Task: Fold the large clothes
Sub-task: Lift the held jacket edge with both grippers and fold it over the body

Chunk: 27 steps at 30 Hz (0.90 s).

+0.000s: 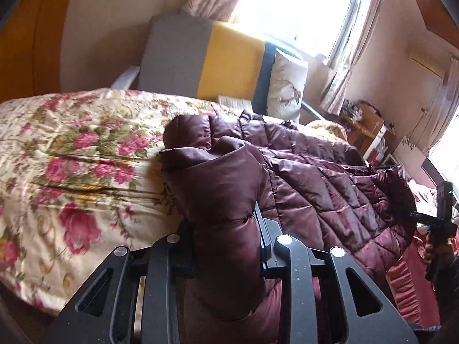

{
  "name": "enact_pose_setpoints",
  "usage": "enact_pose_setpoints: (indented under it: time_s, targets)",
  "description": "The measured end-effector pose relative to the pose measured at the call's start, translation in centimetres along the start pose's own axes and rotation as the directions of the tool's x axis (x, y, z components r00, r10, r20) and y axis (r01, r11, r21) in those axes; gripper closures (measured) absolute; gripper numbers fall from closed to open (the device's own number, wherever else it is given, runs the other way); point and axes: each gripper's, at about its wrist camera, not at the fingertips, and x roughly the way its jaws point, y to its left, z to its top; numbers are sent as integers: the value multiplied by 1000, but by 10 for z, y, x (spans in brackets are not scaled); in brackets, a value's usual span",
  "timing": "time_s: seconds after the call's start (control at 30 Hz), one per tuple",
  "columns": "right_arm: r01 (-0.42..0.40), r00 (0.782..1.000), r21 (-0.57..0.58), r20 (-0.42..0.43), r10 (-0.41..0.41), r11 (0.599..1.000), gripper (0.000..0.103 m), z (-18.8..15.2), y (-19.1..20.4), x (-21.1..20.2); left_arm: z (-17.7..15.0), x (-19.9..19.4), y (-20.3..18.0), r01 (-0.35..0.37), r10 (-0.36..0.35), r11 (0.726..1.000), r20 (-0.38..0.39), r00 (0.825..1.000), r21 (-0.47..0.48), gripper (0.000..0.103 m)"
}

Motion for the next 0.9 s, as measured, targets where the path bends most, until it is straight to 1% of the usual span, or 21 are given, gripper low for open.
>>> enact_pose_setpoints:
  time_s: [0.13,0.23,0.3,0.43,0.5,0.63,0.67,0.77,0.9]
  targets:
    - [0,999,-37,44,2,999,76,-5,21,-31,-9,-33,-8,-18,18,1000,65,998,-1,77]
    - [-12,997,-69,73,17,998,76,1,32,-49,-9,-52,-11,-34,33,999,101,994,7,78]
    - [-10,996,-92,93,19,996,76,13,39,-58,-2,-58,-11,-38,36,999,117,992,15,78]
    - [-26,991,-107,127,39,994,77,50,48,-58,28,-57,-6,-23,23,1000,147,989,1,79]
    - [-31,989,-105,142,46,994,77,70,49,-52,49,-50,-5,-25,24,1000,162,986,4,79]
    - [-31,988,-75,151,42,997,77,111,46,-28,86,-26,-1,-36,33,999,165,986,18,80]
    - [-27,988,-68,151,38,997,77,119,45,-23,99,-15,0,-41,37,999,160,986,24,80]
    - [-10,989,-38,145,16,999,77,145,36,2,123,8,6,-44,41,999,142,989,17,80]
    - [38,991,18,129,-40,999,77,172,20,45,155,55,14,-59,58,998,98,993,6,80]
